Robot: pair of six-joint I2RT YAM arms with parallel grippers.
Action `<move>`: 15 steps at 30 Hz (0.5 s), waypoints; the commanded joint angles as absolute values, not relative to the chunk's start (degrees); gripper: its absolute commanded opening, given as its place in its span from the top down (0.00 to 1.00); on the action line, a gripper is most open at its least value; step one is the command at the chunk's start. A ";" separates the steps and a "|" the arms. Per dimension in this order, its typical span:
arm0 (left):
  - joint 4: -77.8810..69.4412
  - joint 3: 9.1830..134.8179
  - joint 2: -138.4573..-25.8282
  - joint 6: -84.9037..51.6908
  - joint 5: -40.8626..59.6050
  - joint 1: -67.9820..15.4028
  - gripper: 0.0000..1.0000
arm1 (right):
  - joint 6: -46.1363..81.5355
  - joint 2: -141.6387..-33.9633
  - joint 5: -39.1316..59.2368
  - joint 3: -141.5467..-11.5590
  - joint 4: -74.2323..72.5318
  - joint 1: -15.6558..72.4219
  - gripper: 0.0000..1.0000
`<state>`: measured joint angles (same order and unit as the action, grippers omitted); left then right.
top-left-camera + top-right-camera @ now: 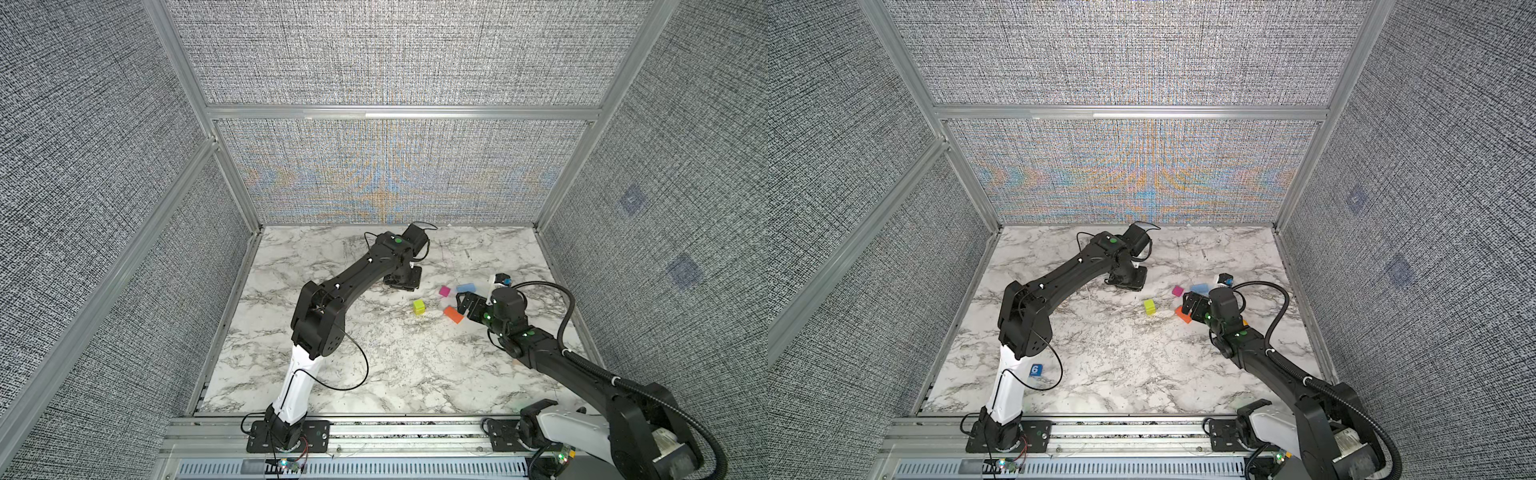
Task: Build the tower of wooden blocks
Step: 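Carry the wooden A block with the left gripper toward the lime-green cube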
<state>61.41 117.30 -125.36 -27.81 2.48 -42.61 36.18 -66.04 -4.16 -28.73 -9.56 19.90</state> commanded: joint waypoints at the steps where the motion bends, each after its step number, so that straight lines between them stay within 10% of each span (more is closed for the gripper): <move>1: 61.96 117.16 -124.89 -30.68 1.15 -43.41 0.70 | 37.43 -65.87 -5.89 -28.39 -9.42 19.78 0.02; 15: 62.23 116.30 -126.34 -42.39 -1.50 -45.51 0.72 | 39.14 -66.84 -6.53 -28.73 -8.86 19.47 0.02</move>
<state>61.54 116.33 -126.10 -38.87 -0.05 -45.12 38.52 -66.85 -5.45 -28.47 -9.39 19.44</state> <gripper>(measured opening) 0.292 0.979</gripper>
